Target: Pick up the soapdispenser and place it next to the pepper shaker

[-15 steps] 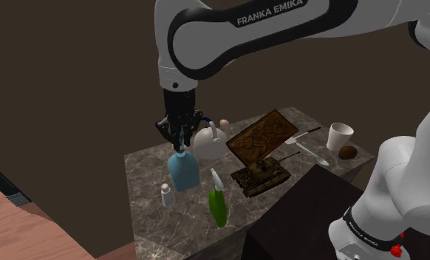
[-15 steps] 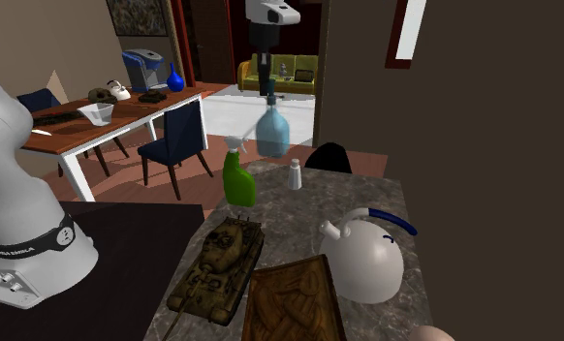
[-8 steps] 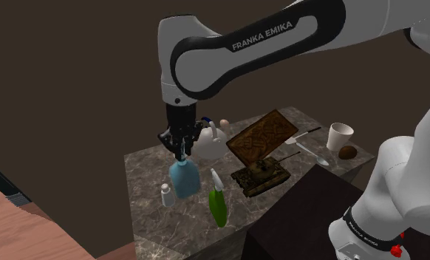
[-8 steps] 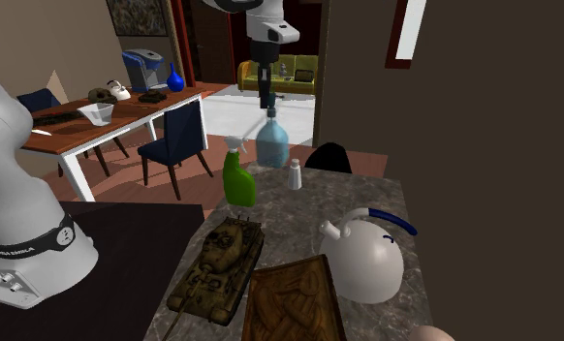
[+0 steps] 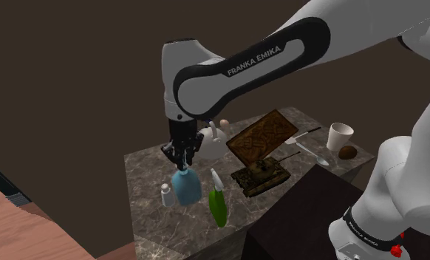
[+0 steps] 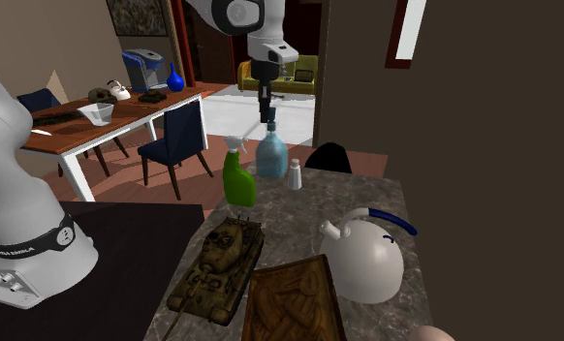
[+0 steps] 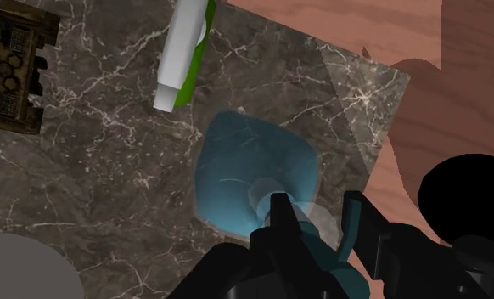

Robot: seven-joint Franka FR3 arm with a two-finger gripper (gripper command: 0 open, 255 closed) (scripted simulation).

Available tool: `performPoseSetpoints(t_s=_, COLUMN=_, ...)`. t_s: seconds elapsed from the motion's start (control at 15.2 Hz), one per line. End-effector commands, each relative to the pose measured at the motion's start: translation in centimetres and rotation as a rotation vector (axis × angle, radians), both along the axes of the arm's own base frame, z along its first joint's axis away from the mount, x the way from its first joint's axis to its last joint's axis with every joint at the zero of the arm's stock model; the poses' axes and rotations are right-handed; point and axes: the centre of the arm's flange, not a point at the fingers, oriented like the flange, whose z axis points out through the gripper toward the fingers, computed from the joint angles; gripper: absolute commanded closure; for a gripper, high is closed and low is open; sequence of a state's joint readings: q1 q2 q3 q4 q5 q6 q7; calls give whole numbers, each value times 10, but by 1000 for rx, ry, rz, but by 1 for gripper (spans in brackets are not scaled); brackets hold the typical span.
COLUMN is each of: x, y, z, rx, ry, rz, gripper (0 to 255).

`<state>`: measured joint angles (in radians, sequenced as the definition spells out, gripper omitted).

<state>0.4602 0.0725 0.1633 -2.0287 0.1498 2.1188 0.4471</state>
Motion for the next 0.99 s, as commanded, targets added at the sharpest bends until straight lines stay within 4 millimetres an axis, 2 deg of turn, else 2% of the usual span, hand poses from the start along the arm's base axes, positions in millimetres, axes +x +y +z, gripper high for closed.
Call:
performPoseSetpoints(t_s=0.0, x=1, y=0, z=-10, rx=1, ry=-1, rz=0, gripper=255)
performPoseSetpoints(t_s=0.73, x=1, y=0, z=-68, rx=1, ry=-1, rz=0, gripper=255)
performPoseSetpoints(t_s=0.92, x=1, y=0, z=-72, rx=1, ry=-1, rz=0, gripper=255)
